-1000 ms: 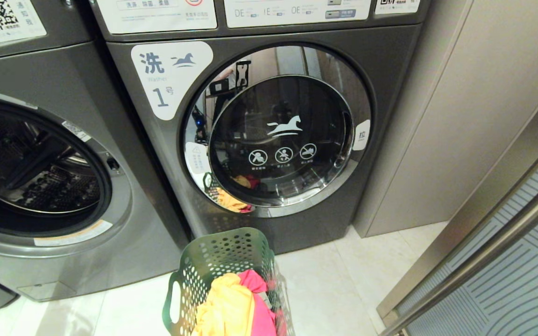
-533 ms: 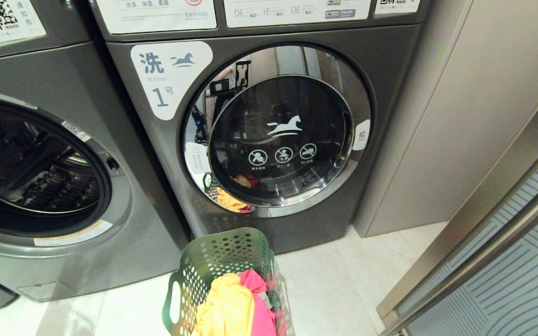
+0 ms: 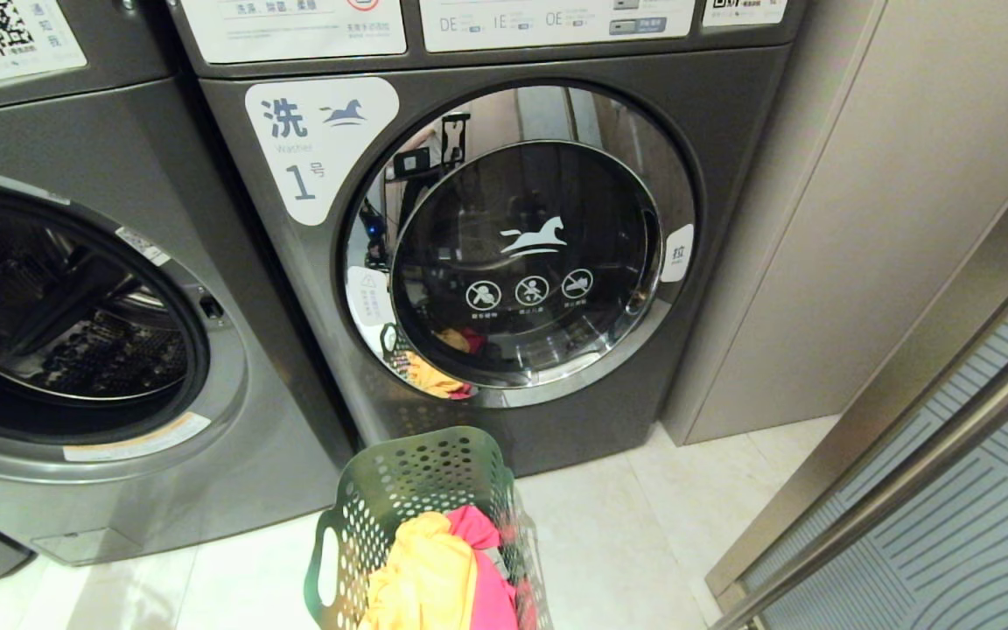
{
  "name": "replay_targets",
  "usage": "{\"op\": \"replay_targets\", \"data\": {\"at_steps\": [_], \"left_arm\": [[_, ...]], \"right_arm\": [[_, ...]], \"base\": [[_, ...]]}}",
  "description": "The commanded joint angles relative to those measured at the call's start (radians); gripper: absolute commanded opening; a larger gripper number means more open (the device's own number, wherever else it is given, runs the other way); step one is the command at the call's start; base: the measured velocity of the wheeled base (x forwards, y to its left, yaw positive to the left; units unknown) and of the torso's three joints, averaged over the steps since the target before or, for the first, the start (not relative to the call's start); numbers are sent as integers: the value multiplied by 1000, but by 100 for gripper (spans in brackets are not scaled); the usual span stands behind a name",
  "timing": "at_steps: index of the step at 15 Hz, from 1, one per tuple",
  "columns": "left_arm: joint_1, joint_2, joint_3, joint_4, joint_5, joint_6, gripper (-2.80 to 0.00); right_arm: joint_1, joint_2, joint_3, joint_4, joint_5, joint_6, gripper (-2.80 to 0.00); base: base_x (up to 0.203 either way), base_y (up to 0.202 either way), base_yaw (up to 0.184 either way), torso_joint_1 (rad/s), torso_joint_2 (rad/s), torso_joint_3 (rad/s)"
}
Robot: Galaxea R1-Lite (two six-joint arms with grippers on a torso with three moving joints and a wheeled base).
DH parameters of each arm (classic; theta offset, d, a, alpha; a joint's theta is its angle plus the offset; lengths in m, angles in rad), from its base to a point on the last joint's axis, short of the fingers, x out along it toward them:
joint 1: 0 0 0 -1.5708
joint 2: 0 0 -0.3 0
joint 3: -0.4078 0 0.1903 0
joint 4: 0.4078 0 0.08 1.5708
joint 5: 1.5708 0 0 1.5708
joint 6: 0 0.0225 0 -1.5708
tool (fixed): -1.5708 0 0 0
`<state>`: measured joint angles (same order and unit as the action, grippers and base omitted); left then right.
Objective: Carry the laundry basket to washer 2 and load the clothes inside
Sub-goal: Place the clothes into the washing machine
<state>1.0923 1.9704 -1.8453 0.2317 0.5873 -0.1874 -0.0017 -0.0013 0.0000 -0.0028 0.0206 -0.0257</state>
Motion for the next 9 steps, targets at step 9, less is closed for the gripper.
{"op": "replay_targets", "data": {"at_steps": [9], "left_arm": [[-15,2,-3,1,8,-1,-280]], "right_arm": [[0,0,0,0,1,0,-280]], "base": [[0,0,0,0,0,0]]}}
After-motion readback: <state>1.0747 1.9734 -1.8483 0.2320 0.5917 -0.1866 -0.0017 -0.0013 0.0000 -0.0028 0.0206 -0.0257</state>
